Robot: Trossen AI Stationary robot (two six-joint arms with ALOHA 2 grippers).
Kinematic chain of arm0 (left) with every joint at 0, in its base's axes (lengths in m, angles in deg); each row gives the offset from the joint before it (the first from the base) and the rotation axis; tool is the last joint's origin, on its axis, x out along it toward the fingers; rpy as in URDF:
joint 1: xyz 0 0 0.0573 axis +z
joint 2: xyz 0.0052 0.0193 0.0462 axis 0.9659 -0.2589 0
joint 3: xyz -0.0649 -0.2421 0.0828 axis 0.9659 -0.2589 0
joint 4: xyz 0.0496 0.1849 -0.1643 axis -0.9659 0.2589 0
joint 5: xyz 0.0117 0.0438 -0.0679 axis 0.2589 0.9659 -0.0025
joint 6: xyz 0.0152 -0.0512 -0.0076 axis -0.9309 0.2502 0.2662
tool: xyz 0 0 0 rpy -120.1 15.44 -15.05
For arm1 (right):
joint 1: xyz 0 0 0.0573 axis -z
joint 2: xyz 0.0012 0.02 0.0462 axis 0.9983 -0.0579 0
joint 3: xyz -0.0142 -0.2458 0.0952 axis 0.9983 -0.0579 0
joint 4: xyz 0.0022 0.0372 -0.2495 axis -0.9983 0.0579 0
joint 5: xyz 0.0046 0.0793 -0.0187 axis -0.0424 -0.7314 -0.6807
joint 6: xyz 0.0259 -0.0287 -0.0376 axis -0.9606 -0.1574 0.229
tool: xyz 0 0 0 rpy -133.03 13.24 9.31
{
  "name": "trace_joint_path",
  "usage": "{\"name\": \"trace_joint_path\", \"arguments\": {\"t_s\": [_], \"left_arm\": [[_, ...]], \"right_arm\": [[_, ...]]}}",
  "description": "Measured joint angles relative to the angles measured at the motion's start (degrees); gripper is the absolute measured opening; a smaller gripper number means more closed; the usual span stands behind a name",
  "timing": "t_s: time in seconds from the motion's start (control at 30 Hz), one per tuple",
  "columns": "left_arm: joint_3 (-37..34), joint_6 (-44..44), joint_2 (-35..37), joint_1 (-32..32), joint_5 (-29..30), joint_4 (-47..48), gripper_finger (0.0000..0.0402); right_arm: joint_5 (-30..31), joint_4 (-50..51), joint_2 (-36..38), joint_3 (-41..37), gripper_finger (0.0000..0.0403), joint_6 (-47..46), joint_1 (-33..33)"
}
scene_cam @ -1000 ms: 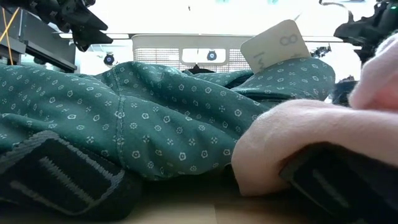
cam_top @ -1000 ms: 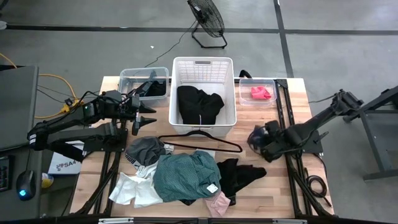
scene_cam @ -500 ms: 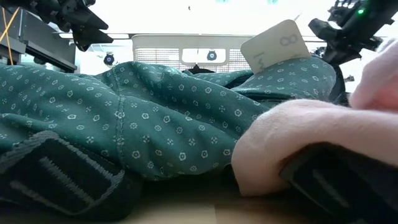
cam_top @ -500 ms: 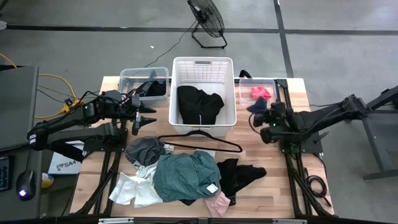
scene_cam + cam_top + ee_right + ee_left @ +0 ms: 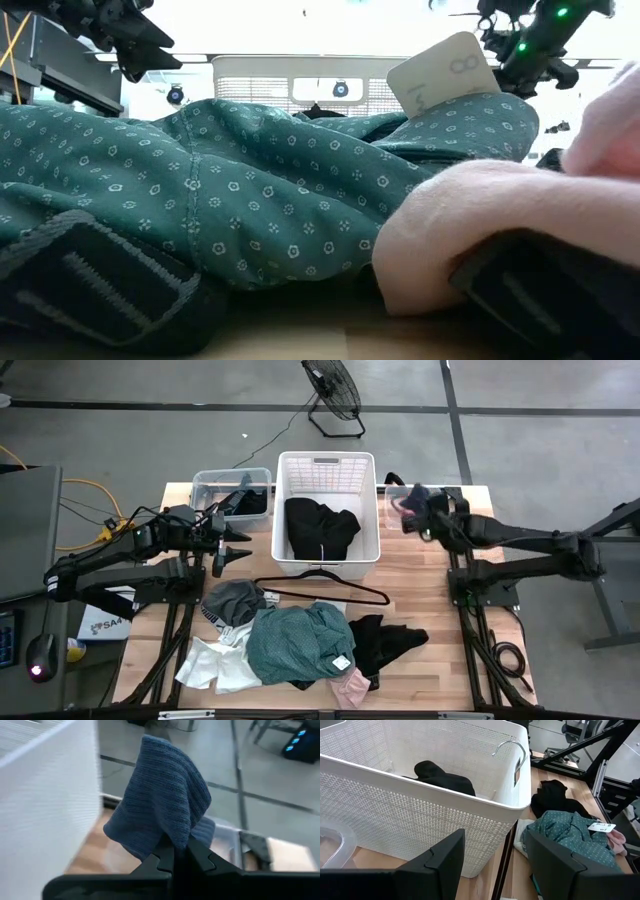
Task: Pick & Place Cloths
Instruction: Put the blue sock into the right transparent bin
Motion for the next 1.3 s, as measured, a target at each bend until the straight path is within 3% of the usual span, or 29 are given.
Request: {"name": "trace_joint_path", "arguments": {"t_s": [0.3,0.47,0.7,1.13,1.3], "left_arm": [[0.0,-0.3,0.0,0.0,0.0,0.4,0.0202],[0.0,-0.5,0.0,0.0,0.0,0.4,0.0202],[0.0,-0.5,0.0,0.0,0.1,0.4,0.0202],[0.0,-0.5,0.0,0.0,0.2,0.4,0.0202],[0.0,-0.5,0.0,0.0,0.2,0.4,0.0202]], "right_arm": [[-11.9,-9.1,-4.4,0.0,0.0005,15.4,16.9],[-12.4,-11.0,-10.3,0.0,0.0005,19.0,21.4],[-10.7,-13.3,-19.4,0.0,0.0007,19.7,24.6],[-23.7,-19.7,-31.0,0.0,0.0006,20.2,27.6],[-23.9,-19.8,-31.4,0.0,0.0033,17.6,28.4]]}}
